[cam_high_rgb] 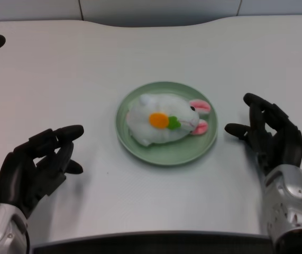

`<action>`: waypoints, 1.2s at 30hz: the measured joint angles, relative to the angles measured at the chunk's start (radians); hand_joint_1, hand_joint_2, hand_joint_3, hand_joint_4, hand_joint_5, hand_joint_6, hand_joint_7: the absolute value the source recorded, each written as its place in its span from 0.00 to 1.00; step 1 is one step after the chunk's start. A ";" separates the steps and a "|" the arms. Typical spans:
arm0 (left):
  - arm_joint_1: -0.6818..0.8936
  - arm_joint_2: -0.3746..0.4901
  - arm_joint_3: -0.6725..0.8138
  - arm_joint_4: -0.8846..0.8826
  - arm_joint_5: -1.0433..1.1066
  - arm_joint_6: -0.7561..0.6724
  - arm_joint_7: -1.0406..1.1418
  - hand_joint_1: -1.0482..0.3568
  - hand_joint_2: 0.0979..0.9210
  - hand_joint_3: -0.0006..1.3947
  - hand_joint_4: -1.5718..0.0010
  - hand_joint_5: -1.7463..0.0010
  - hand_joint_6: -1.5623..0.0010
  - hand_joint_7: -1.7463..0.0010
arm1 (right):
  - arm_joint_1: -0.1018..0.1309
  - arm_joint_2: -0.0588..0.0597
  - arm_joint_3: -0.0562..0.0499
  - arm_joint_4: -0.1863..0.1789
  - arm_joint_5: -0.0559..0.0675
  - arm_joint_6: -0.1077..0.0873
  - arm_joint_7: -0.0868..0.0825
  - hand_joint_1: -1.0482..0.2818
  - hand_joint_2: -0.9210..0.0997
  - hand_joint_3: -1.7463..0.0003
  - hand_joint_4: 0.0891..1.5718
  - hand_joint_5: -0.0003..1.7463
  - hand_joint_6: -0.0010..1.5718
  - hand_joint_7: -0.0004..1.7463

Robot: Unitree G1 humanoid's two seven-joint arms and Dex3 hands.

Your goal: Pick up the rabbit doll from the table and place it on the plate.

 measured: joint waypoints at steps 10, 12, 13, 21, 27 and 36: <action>0.043 -0.013 0.033 -0.001 -0.061 0.038 -0.041 0.42 1.00 0.33 0.66 0.07 0.53 0.59 | 0.007 -0.001 0.002 -0.011 -0.002 0.000 0.008 0.56 0.00 0.81 0.39 0.60 0.43 0.28; 0.044 -0.016 0.034 0.006 -0.061 0.035 -0.041 0.42 1.00 0.33 0.66 0.07 0.54 0.57 | 0.008 -0.001 0.000 -0.012 -0.001 0.000 0.010 0.56 0.00 0.81 0.40 0.60 0.43 0.28; 0.044 -0.018 0.035 0.010 -0.061 0.033 -0.041 0.43 1.00 0.34 0.67 0.07 0.55 0.56 | 0.009 -0.002 0.000 -0.012 0.000 0.000 0.011 0.55 0.00 0.81 0.41 0.60 0.43 0.29; 0.046 -0.017 0.037 0.042 -0.060 0.008 -0.075 0.43 1.00 0.34 0.70 0.08 0.60 0.48 | 0.009 -0.002 -0.003 -0.015 0.000 0.000 0.012 0.54 0.00 0.82 0.41 0.60 0.43 0.29; 0.042 -0.016 0.043 0.062 -0.057 -0.008 -0.076 0.44 1.00 0.34 0.70 0.08 0.60 0.46 | 0.009 -0.004 -0.010 -0.015 0.002 0.000 0.024 0.55 0.00 0.82 0.41 0.59 0.43 0.28; 0.038 -0.018 0.048 0.072 -0.054 -0.009 -0.073 0.44 1.00 0.33 0.70 0.07 0.61 0.44 | 0.009 -0.006 -0.017 -0.015 0.002 0.010 0.025 0.55 0.00 0.82 0.42 0.59 0.43 0.28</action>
